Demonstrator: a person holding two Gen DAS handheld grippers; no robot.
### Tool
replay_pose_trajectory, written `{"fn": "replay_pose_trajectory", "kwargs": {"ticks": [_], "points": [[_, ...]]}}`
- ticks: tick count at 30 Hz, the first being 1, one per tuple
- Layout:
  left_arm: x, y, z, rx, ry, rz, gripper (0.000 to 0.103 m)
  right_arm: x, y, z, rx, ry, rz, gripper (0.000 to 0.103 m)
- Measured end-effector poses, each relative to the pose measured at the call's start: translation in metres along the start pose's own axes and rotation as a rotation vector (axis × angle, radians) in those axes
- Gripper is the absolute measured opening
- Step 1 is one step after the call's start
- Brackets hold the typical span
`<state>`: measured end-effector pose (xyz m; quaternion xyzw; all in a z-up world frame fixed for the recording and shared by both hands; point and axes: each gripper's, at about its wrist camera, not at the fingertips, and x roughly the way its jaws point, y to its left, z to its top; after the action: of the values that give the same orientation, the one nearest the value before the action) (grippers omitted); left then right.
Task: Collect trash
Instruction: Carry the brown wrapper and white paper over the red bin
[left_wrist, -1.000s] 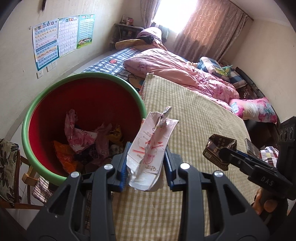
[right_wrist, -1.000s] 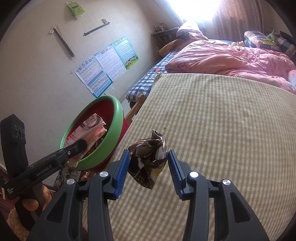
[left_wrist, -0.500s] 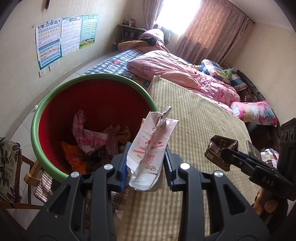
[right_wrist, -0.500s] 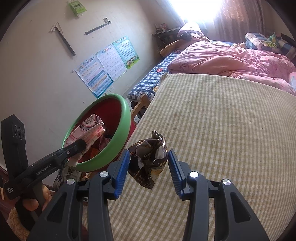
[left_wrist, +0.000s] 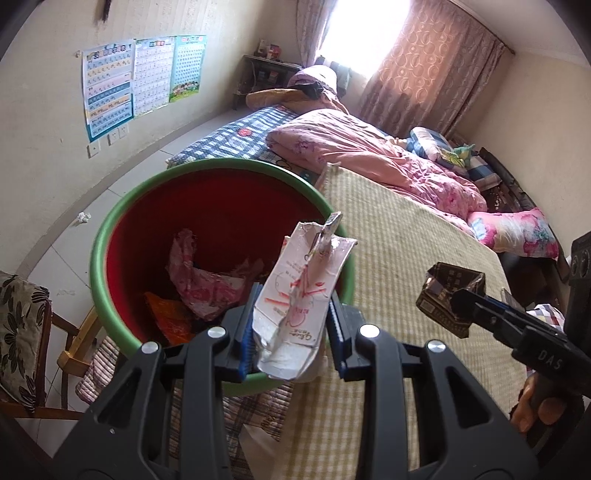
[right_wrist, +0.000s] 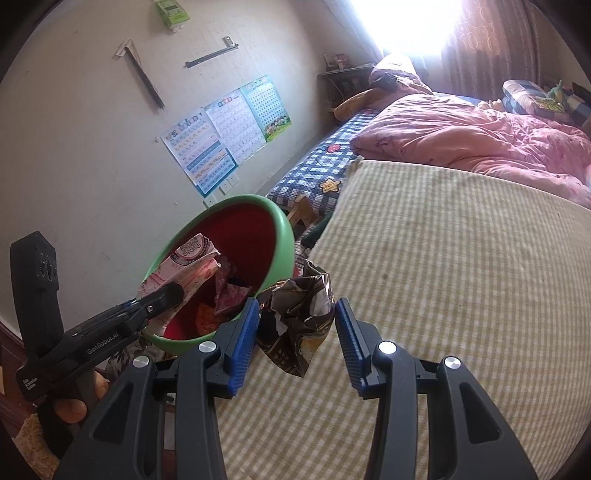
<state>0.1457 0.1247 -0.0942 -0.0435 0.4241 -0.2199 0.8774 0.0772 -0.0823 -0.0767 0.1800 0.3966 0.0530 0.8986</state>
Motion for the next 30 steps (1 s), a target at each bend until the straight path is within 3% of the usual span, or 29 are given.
{"fn": "replay_pose_trajectory", "kwargs": {"ticks": [30], "points": [[0.001,0.045,0.007,-0.044,-0.002,0.024,0.032,0.038,0.037,0.007,-0.039,0.03,0.022,0.042]]}}
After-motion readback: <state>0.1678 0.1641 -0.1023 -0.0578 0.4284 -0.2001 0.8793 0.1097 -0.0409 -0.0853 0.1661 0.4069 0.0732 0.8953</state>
